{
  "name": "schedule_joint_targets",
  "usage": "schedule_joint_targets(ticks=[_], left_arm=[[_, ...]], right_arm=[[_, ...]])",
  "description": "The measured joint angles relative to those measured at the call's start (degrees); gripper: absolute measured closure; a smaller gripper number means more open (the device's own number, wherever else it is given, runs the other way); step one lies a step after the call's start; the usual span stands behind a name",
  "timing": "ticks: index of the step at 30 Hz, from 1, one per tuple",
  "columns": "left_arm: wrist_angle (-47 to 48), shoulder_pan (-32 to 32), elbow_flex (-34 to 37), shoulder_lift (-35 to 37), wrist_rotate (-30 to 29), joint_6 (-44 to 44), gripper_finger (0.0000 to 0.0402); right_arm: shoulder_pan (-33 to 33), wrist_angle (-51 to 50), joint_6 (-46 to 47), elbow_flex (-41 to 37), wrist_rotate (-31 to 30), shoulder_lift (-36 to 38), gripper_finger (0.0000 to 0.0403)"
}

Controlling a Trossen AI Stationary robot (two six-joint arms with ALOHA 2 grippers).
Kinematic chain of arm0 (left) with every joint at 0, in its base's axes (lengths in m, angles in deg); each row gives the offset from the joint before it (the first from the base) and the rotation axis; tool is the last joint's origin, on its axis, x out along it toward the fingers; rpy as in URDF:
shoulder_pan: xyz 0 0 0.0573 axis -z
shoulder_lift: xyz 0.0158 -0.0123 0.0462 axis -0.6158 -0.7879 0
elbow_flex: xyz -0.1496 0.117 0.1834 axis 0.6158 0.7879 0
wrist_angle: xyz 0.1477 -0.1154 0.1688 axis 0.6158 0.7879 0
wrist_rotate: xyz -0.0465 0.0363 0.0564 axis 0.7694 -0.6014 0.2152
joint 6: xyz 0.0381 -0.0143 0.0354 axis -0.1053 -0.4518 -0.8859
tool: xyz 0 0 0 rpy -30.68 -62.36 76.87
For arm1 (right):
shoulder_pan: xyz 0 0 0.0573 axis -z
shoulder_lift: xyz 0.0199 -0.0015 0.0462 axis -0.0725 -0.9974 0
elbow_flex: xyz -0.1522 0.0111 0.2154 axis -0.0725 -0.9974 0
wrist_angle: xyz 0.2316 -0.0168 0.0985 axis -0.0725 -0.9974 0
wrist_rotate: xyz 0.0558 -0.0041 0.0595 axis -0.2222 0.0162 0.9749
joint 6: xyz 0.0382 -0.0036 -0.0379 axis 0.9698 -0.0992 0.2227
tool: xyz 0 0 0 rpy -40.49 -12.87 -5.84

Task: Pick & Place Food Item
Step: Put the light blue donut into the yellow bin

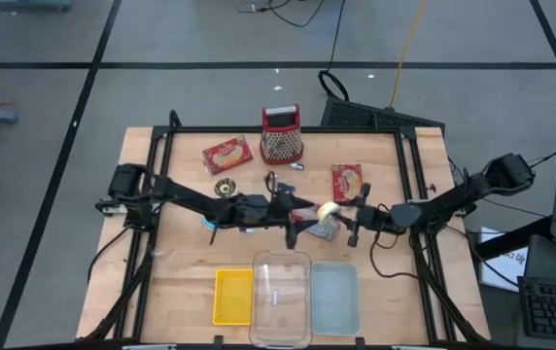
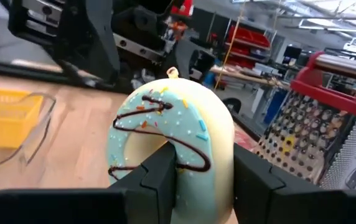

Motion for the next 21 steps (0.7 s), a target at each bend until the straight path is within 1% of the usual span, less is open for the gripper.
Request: schedule_joint_targets(ticks=[6,10,21], left_arm=[[1.5,0.0,-3.2,-1.9,-0.1,-1.1,0.0151],[1.4,0.0,-3.4,-1.8,-1.9,-0.5,0.0151],[1.0,0.0,-3.4,-1.8,-2.1,0.7,0.0151]], right_arm=[[0.0,-3.5,0.0,2.1,0.0,0.0,0.0289],[0.0,-3.5,0.0,2.3,0.0,0.0,0.0289],[0.0,-2.8,-0.2,2.3,0.2,-0.6,0.0289]])
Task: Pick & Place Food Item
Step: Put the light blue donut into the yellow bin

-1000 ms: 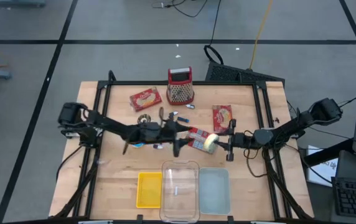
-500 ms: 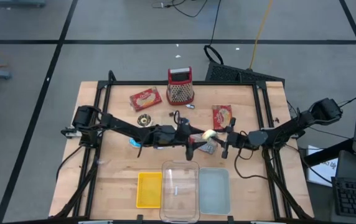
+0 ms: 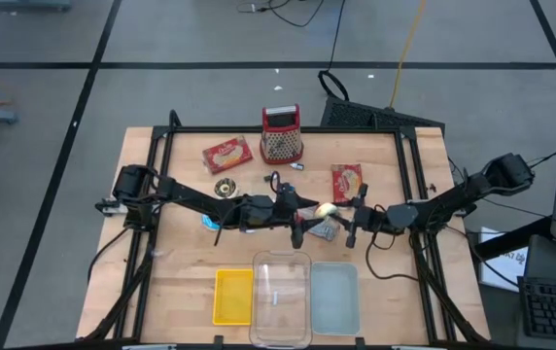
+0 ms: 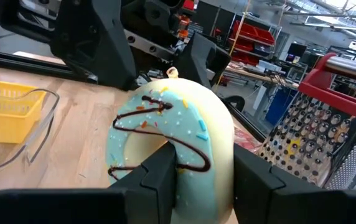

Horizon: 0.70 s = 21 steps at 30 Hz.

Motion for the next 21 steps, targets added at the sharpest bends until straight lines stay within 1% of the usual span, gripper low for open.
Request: schedule_joint_targets(ticks=[12,17,21], left_arm=[[2.5,-0.2,0.0,0.0,-0.1,0.0,0.0151],[3.0,-0.2,0.0,0.0,-0.1,-0.1,0.0151],[3.0,-0.2,0.0,0.0,-2.3,0.1,0.0154]], right_arm=[[0.0,0.5,-1.7,3.7,0.2,-6.3,0.0289],[0.0,0.5,-1.4,3.7,0.2,-6.2,0.0289],[0.0,0.5,-1.3,3.7,1.4,-6.1,0.0289]])
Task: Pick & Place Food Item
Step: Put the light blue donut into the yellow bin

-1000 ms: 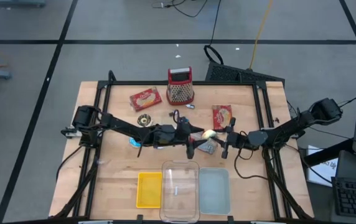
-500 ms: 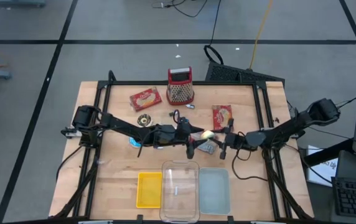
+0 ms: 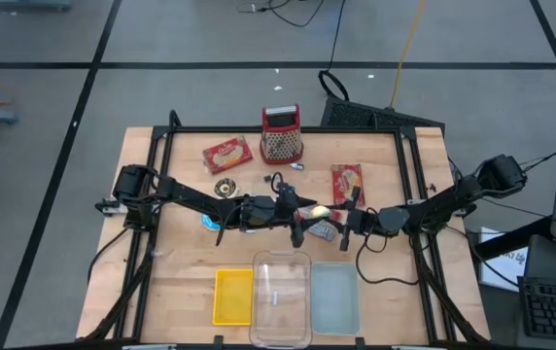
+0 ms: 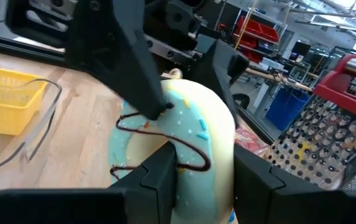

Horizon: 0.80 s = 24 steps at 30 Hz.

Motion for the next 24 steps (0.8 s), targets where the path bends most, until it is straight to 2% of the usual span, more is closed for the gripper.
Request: schedule_joint_targets(ticks=[4,12,16,19,24], left_arm=[[0.0,0.0,0.0,0.0,-0.3,0.0,0.0184],[0.0,0.0,0.0,0.0,0.4,0.0,0.0279],[0.0,0.0,0.0,0.0,0.9,-0.6,0.0308],[-0.2,0.0,0.0,0.0,0.9,-0.7,0.0322],[0.7,0.0,0.0,0.9,0.9,-1.6,0.0343]], right_arm=[[0.0,0.0,0.0,0.0,0.6,0.0,0.0289],[0.0,0.1,0.2,0.0,1.5,0.0,0.0289],[0.0,0.0,4.3,0.0,1.6,0.1,0.0286],[-0.4,-1.0,5.2,0.0,1.5,1.4,0.0270],[-1.6,-3.2,7.0,0.0,1.4,6.7,0.0221]])
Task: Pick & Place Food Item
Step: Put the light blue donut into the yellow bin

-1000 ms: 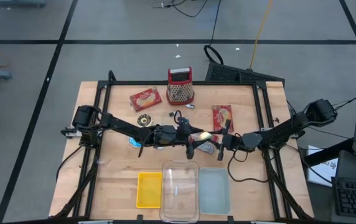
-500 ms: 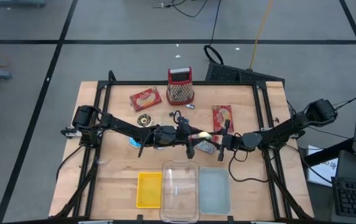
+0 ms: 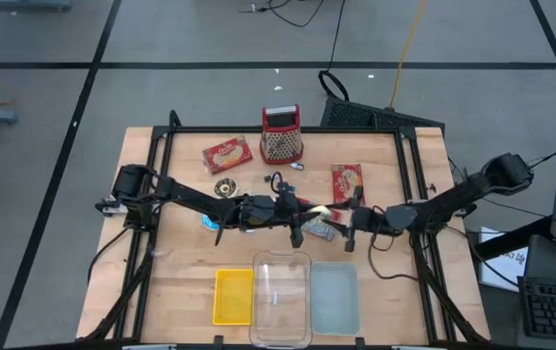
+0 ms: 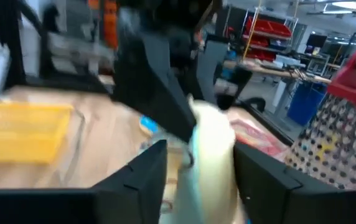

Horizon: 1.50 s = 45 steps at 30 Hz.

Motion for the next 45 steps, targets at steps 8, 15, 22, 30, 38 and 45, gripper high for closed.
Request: schedule_joint_targets(ticks=[8,15,22,30,38,45], left_arm=[[21.8,1.2,0.1,11.7,0.2,3.5,0.0363],[34.2,10.3,1.4,21.1,2.6,9.3,0.0365],[32.0,25.1,9.9,26.3,-10.5,17.2,0.0366],[32.0,39.5,18.5,26.6,-24.4,31.8,0.0366],[32.3,47.6,23.4,26.6,-32.1,41.0,0.0366],[27.9,47.0,24.5,23.8,-28.1,43.7,0.0366]], right_arm=[[-4.7,-10.2,0.6,0.0,0.2,13.2,0.0172],[-8.8,-20.5,2.4,0.0,0.1,22.6,0.0171],[-10.5,-27.3,6.1,0.0,0.0,29.4,0.0178],[-11.1,-28.7,6.9,0.0,0.2,30.8,0.0177],[-11.2,-28.6,8.1,0.0,0.2,30.5,0.0177],[-11.2,-28.6,8.1,0.0,0.2,30.5,0.0177]])
